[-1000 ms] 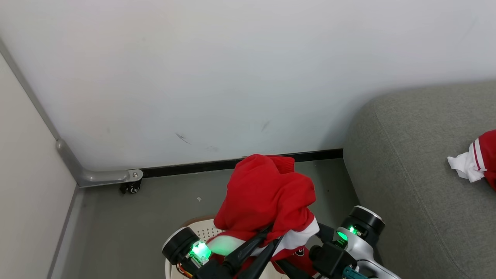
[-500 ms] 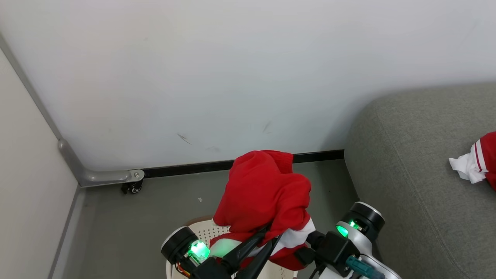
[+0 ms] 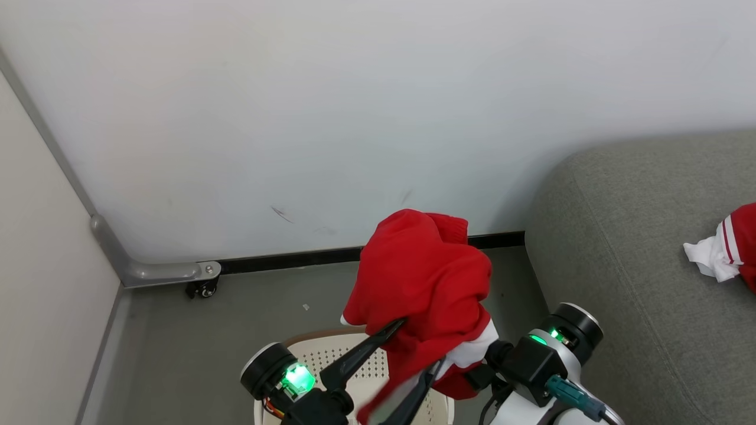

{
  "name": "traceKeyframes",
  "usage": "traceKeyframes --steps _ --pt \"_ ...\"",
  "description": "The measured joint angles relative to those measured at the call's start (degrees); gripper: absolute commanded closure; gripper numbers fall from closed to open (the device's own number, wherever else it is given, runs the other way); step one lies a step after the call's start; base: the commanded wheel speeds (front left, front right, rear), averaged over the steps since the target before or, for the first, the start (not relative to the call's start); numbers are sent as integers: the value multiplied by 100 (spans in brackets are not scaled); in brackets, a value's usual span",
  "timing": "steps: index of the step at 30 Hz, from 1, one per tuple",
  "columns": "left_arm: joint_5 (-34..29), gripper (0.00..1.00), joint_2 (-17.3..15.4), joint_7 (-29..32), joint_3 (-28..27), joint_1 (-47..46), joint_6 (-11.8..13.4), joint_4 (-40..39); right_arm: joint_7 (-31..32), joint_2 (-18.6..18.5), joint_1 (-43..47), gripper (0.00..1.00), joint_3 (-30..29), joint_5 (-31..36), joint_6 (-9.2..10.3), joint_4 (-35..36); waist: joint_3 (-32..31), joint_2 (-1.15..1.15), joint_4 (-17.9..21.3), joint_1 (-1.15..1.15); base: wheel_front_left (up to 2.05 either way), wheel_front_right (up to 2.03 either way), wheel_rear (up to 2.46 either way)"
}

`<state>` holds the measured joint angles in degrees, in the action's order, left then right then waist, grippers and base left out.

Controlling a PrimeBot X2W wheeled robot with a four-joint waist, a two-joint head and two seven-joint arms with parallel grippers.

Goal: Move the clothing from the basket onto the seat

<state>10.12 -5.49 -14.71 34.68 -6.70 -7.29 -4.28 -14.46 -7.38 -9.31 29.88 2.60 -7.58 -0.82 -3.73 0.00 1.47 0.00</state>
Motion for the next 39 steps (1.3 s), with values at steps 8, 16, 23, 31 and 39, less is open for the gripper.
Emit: traceKeyframes --steps 8,16,23,31,39 --pt "-67 0 4 0 0 0 0 -9 0 34 7 100 -188 79 0 129 -13 0 -3 0 0 0 0" --pt "-118 0 4 0 -197 2 8 -10 0 52 92 100 -433 102 0 231 8 0 -3 0 0 0 0" --pt "-175 0 -44 0 -550 4 120 -1 0 55 92 100 -730 103 0 332 30 0 1 0 0 0 0" --pt "-175 0 -125 0 -906 78 325 221 0 67 92 100 -1091 102 0 479 46 0 -9 0 0 0 0" --pt "-169 0 -159 0 -1157 275 446 477 0 97 93 100 -1369 101 0 622 44 0 -39 0 0 0 0"
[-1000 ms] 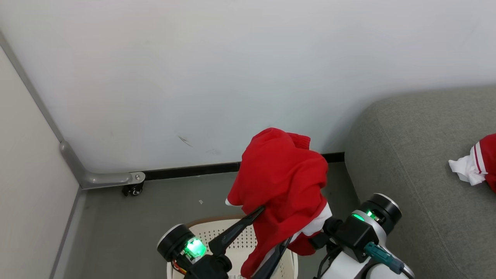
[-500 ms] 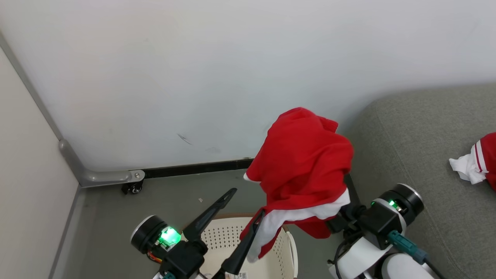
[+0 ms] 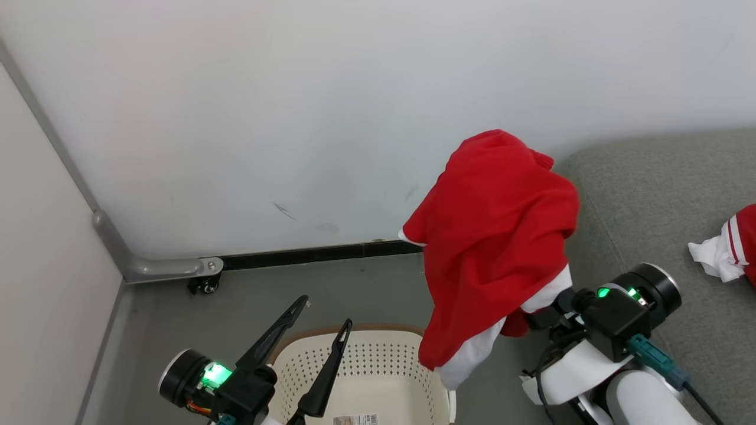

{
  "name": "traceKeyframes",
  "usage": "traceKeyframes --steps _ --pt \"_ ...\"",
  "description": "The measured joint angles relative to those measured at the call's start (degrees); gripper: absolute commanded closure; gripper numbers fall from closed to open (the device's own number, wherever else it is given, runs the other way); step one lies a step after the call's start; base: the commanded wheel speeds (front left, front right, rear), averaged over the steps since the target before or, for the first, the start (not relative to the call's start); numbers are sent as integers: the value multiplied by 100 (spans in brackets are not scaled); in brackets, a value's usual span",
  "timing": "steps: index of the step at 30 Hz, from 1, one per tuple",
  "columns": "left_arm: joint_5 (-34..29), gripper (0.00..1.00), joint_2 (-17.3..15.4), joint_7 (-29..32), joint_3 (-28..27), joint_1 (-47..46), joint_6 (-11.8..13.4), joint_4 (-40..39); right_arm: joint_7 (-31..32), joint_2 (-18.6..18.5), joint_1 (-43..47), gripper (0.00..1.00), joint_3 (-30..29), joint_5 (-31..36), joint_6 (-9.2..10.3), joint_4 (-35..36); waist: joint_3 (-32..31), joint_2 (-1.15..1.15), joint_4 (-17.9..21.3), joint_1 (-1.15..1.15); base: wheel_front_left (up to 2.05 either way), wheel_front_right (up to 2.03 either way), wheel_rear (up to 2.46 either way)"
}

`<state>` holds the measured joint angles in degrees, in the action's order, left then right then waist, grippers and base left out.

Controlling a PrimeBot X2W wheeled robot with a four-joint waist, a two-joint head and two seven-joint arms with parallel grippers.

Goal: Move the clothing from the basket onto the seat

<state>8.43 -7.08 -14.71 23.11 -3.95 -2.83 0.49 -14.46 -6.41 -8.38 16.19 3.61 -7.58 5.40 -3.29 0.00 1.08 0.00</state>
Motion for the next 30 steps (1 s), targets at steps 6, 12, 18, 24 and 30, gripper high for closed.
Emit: traceKeyframes --steps 6,12,18,24,30 --pt "2 0 5 0 -13 45 -11 52 0 20 106 100 -213 -8 0 62 -6 0 -21 0 0 0 0" --pt "-8 0 2 0 109 161 -93 141 0 27 230 100 -382 -14 0 88 -3 0 -11 0 0 0 0" --pt "-52 0 1 0 257 265 -194 250 0 32 229 100 -572 -14 0 155 4 0 40 0 0 0 0" --pt "-111 0 -10 0 383 349 -246 327 0 32 230 100 -609 -14 0 190 18 0 116 0 0 0 0" --pt "-166 0 -16 0 479 408 -293 383 0 30 229 100 -612 -14 0 220 33 0 213 0 0 0 0"
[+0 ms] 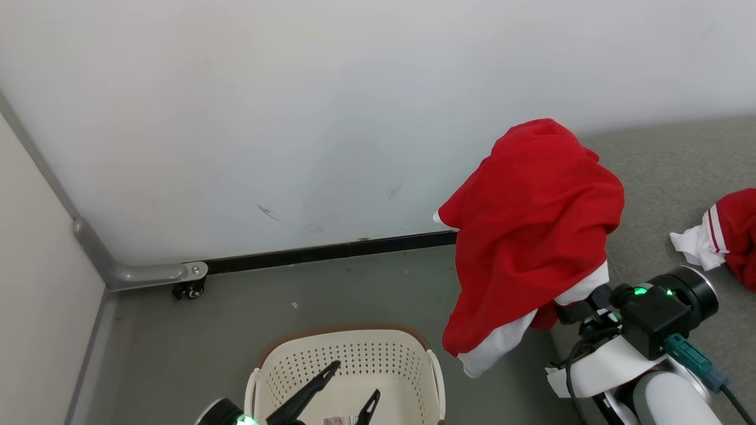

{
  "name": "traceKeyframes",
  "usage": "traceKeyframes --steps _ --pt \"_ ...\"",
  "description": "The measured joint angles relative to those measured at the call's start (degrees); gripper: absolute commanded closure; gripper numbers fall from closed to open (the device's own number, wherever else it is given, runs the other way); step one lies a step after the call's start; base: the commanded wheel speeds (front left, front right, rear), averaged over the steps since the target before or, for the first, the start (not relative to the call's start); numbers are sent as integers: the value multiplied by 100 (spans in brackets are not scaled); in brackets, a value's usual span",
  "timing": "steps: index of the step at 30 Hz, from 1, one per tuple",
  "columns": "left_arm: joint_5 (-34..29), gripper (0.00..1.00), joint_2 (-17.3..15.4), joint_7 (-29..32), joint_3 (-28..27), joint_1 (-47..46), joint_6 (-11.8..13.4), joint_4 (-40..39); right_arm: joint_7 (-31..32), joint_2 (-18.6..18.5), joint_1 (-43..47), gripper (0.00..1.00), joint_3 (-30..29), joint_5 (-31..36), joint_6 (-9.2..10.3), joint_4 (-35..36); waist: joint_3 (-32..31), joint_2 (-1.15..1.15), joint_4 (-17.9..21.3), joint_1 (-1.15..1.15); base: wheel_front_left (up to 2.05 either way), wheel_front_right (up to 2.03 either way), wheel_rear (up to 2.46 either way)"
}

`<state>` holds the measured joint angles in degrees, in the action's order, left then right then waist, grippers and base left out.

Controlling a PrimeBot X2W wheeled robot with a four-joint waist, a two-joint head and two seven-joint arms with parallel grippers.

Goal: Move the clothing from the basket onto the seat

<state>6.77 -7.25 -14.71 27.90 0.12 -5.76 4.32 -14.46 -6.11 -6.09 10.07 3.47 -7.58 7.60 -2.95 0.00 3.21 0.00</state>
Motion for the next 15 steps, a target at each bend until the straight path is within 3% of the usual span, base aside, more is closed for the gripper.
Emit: traceKeyframes --steps 15 --pt "-22 0 66 0 45 66 -52 65 0 -31 60 100 -152 1 0 16 59 0 277 0 0 0 0"
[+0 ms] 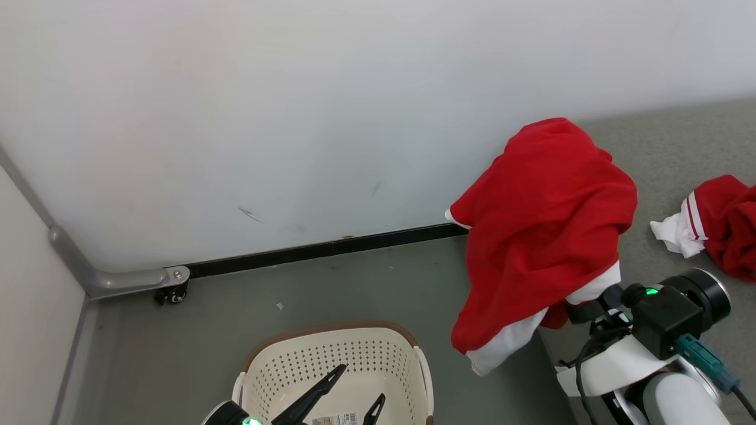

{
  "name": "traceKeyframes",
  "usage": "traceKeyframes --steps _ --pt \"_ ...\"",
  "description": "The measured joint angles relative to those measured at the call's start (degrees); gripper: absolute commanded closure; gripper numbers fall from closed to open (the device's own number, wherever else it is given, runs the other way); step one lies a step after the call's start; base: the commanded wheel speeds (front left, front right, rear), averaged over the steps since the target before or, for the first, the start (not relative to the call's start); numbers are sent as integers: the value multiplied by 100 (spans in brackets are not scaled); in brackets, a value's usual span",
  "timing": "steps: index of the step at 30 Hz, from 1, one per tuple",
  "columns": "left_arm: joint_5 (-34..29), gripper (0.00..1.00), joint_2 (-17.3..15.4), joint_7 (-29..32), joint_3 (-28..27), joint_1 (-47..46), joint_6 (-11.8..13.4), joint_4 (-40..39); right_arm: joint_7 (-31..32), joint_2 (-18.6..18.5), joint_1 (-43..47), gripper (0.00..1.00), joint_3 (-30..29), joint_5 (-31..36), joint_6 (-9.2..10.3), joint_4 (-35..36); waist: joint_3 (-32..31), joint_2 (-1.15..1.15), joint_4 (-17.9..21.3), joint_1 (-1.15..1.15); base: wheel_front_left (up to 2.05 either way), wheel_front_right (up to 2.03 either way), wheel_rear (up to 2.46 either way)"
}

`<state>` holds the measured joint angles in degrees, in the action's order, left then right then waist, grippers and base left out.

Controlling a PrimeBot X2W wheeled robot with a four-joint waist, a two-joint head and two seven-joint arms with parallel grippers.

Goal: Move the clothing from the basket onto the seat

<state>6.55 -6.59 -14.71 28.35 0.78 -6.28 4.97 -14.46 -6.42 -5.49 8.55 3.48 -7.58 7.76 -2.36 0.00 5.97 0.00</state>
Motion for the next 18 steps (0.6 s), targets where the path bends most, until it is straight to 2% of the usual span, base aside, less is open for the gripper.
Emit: traceKeyframes --steps 18 --pt "-53 0 85 1 352 -51 -52 63 0 -2 293 100 -457 15 1 100 53 0 533 0 0 0 0"
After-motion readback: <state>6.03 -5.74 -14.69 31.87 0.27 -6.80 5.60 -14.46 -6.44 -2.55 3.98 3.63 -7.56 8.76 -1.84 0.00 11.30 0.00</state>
